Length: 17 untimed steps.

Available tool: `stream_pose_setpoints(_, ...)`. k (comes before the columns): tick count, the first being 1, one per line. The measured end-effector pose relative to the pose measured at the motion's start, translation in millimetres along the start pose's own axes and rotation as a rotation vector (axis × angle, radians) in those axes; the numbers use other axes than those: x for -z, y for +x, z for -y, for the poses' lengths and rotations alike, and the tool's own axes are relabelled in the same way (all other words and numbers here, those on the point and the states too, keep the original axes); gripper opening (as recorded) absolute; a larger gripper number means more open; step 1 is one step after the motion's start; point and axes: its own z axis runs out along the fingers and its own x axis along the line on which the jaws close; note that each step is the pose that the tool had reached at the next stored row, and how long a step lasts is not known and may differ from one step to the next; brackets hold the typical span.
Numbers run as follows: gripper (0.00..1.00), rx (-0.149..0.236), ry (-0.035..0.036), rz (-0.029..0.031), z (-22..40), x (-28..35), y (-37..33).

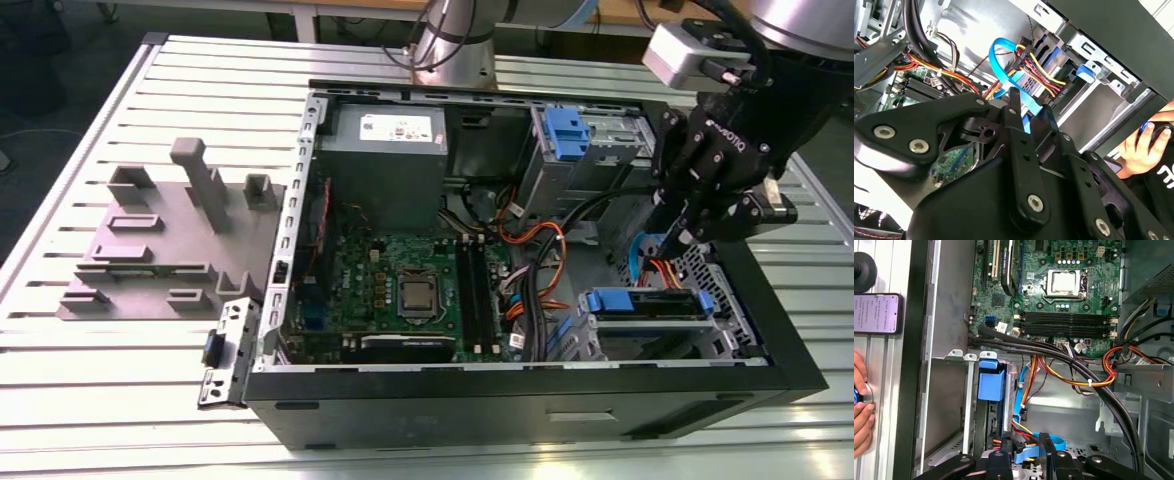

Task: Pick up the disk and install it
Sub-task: 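Insert the second disk wire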

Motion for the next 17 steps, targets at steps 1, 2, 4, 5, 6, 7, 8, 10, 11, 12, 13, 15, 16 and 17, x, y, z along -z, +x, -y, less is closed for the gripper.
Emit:
stream_pose_setpoints(1, 0.35, 0.0, 0.0, 0.0, 0.2, -0.9, -0.1)
stream_pose_setpoints(2, 0.35, 0.0, -0.0001, 0.0, 0.3, -1.5, -0.2)
stream_pose_setpoints(4, 0.34, -0.001, -0.0001, -0.0002, 0.5, -1.7, -0.2)
stream_pose_setpoints(5, 0.27, -0.001, -0.0002, -0.0003, 0.5, -1.7, -0.2)
stream_pose_setpoints(6, 0.21, -0.001, -0.0001, 0.0, 0.6, -1.8, -0.2)
stream_pose_setpoints(7, 0.21, -0.001, -0.0001, 0.0, 0.6, -1.8, -0.2)
stream_pose_setpoints(8, 0.16, -0.001, -0.0001, 0.0, 0.6, -1.8, -0.2)
stream_pose_setpoints(10, 0.16, -0.001, -0.0001, 0.0, 0.6, -1.8, -0.2)
stream_pose_setpoints(11, 0.16, -0.001, -0.0001, 0.0001, 0.6, -1.9, -0.2)
stream_pose_setpoints(12, 0.16, -0.001, -0.0001, 0.0002, 0.6, -2.1, 0.2)
stream_pose_setpoints(13, 0.16, -0.001, -0.0001, 0.0003, 0.6, -2.3, 1.3)
stream_pose_setpoints(15, 0.16, 0.0, 0.0, 0.0015, 0.3, -3.7, 5.3)
stream_pose_setpoints(16, 0.16, 0.0, 0.0005, 0.0033, -0.1, -4.6, 7.3)
stream_pose_setpoints(17, 0.16, 0.0, 0.0011, 0.0056, -0.5, -5.4, 9.0)
